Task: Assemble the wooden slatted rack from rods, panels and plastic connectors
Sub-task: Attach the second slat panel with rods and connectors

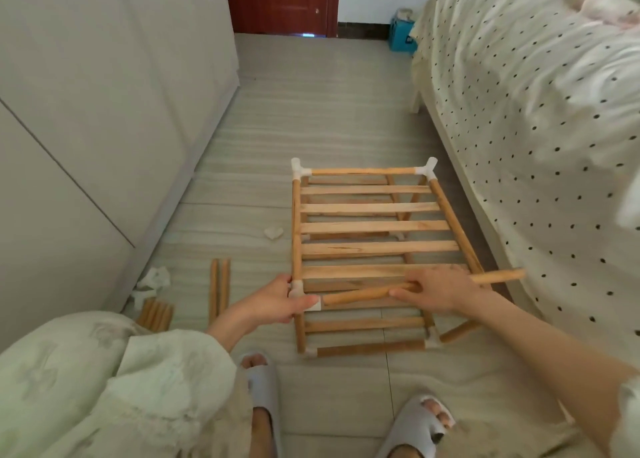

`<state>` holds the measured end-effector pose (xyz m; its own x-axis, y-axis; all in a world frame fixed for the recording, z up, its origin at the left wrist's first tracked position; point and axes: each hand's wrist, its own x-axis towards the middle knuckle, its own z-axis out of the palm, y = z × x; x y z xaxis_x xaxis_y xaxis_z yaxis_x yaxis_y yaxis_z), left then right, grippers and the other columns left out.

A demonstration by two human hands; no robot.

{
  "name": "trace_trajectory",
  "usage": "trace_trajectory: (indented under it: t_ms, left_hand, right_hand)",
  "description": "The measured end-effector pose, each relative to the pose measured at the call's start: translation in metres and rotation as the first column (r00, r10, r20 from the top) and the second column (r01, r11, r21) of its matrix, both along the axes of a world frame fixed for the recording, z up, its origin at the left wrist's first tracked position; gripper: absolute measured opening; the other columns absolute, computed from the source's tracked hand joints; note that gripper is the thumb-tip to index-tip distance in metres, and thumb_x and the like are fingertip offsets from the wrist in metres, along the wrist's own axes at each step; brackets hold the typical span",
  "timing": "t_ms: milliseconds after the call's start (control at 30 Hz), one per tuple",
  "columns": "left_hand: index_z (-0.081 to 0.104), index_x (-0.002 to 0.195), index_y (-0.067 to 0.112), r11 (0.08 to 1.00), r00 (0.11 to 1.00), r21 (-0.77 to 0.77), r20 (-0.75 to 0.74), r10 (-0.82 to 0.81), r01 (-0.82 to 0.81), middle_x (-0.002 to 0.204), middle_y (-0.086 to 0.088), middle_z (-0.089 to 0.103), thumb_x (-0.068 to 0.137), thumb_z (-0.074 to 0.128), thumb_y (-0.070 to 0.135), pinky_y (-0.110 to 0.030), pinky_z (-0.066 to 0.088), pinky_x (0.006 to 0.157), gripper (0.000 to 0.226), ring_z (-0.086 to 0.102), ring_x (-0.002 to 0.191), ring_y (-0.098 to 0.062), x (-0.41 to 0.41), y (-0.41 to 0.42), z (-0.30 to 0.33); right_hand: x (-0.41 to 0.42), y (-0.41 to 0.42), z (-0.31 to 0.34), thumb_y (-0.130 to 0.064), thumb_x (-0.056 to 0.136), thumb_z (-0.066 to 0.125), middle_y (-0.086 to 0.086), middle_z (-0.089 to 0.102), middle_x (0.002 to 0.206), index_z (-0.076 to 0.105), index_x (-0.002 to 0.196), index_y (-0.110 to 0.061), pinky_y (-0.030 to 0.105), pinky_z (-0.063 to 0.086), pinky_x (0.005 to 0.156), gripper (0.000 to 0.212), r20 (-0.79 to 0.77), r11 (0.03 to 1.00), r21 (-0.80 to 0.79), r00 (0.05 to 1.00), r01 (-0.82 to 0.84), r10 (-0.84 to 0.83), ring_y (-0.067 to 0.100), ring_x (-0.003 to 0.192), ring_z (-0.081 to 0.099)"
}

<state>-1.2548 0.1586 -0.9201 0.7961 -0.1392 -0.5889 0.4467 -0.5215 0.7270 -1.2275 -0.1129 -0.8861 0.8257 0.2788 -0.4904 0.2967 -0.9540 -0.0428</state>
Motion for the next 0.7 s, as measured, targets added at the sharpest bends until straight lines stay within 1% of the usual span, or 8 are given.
trace_trajectory:
  t_ms: [100, 200, 300, 400, 500, 600, 633, 700]
  left_hand:
    - [0.041, 0.128, 0.012, 0.989, 0.989, 0.125, 0.121, -0.089, 0.074, 0.12, -0.003, 0.055, 0.086, 0.066, 0.029, -0.034, 0.048, 0.092, 0.052, 0.056, 0.106, -0.017, 0.0, 0.003, -0.008]
    - [0.042, 0.131, 0.014, 0.991, 0.983, 0.114, 0.164, -0.084, 0.066, 0.122, 0.0, 0.054, 0.087, 0.065, 0.028, -0.036, 0.047, 0.095, 0.052, 0.056, 0.11, -0.018, -0.001, 0.007, -0.012]
    - [0.021, 0.148, 0.016, 0.995, 0.974, 0.079, 0.214, -0.08, 0.064, 0.14, 0.004, 0.045, 0.089, 0.063, 0.026, -0.028, 0.037, 0.104, 0.072, 0.044, 0.128, -0.016, -0.002, 0.01, -0.013]
    - [0.0, 0.152, 0.021, 0.994, 0.966, 0.08, 0.241, -0.09, 0.072, 0.151, 0.008, 0.027, 0.093, 0.058, 0.026, -0.024, 0.026, 0.107, 0.083, 0.029, 0.138, -0.012, -0.005, 0.008, -0.014]
    - [0.009, 0.152, 0.022, 0.993, 0.986, -0.11, 0.157, 0.064, -0.047, 0.147, 0.012, 0.029, 0.087, 0.062, 0.042, -0.026, 0.024, 0.111, 0.086, 0.03, 0.136, -0.009, -0.007, 0.008, -0.019]
    - [0.025, 0.148, 0.022, 0.919, 0.954, -0.277, 0.021, 0.297, -0.28, 0.147, -0.001, 0.04, 0.073, 0.062, 0.067, -0.042, 0.028, 0.114, 0.095, 0.038, 0.134, -0.018, -0.005, 0.008, -0.026]
    - [0.027, 0.147, 0.019, 0.887, 0.934, -0.309, -0.018, 0.356, -0.344, 0.144, -0.007, 0.043, 0.076, 0.059, 0.065, -0.043, 0.028, 0.114, 0.091, 0.04, 0.133, -0.021, -0.002, 0.008, -0.029]
    - [0.032, 0.145, 0.014, 0.852, 0.91, -0.334, -0.052, 0.411, -0.404, 0.138, -0.014, 0.048, 0.092, 0.05, 0.048, -0.041, 0.029, 0.113, 0.066, 0.045, 0.127, -0.023, 0.0, 0.007, -0.03]
  right_hand:
    - [0.0, -0.001, -0.011, -0.066, 0.09, 0.032, -0.007, 0.055, 0.089, 0.037, 0.067, -0.037, 0.045, 0.035, 0.101, 0.037, 0.042, 0.998, 0.065, 0.999, -0.024, 0.021, 0.019, 0.098, 0.056]
    - [0.001, -0.003, -0.018, -0.066, 0.09, 0.032, -0.008, 0.056, 0.088, 0.038, 0.068, -0.037, 0.043, 0.034, 0.1, 0.036, 0.074, 0.99, 0.135, 0.997, -0.029, 0.019, 0.018, 0.097, 0.056]
    - [-0.002, -0.002, -0.023, -0.065, 0.09, 0.031, -0.008, 0.055, 0.089, 0.042, 0.077, -0.037, 0.041, 0.035, 0.098, 0.033, 0.105, 0.983, 0.179, 0.994, -0.051, 0.033, 0.018, 0.099, 0.057]
    - [-0.005, 0.006, -0.025, -0.064, 0.091, 0.032, -0.006, 0.062, 0.097, 0.043, 0.086, -0.036, 0.037, 0.04, 0.09, 0.031, 0.175, 0.974, 0.203, 0.983, -0.096, 0.06, 0.019, 0.097, 0.059]
    - [-0.009, 0.013, -0.024, -0.064, 0.091, 0.03, -0.008, 0.058, 0.087, 0.046, 0.091, -0.031, 0.029, 0.041, 0.071, 0.036, 0.228, 0.974, 0.194, 0.971, -0.121, 0.076, 0.018, 0.09, 0.061]
    - [-0.012, 0.019, -0.035, -0.072, 0.084, 0.002, -0.006, 0.063, 0.08, 0.053, 0.096, -0.025, 0.026, 0.039, 0.054, 0.071, 0.415, 0.957, 0.148, 0.894, -0.25, 0.169, 0.016, 0.071, 0.063]
    - [-0.012, 0.021, -0.042, -0.072, 0.084, -0.004, -0.005, 0.063, 0.07, 0.056, 0.089, -0.023, 0.025, 0.035, 0.045, 0.077, 0.496, 0.944, 0.146, 0.848, -0.294, 0.188, 0.015, 0.057, 0.061]
    - [-0.014, 0.026, -0.051, -0.064, 0.092, 0.003, -0.005, 0.057, 0.051, 0.056, 0.073, -0.022, 0.02, 0.026, 0.033, 0.071, 0.563, 0.931, 0.14, 0.801, -0.337, 0.205, 0.014, 0.036, 0.051]
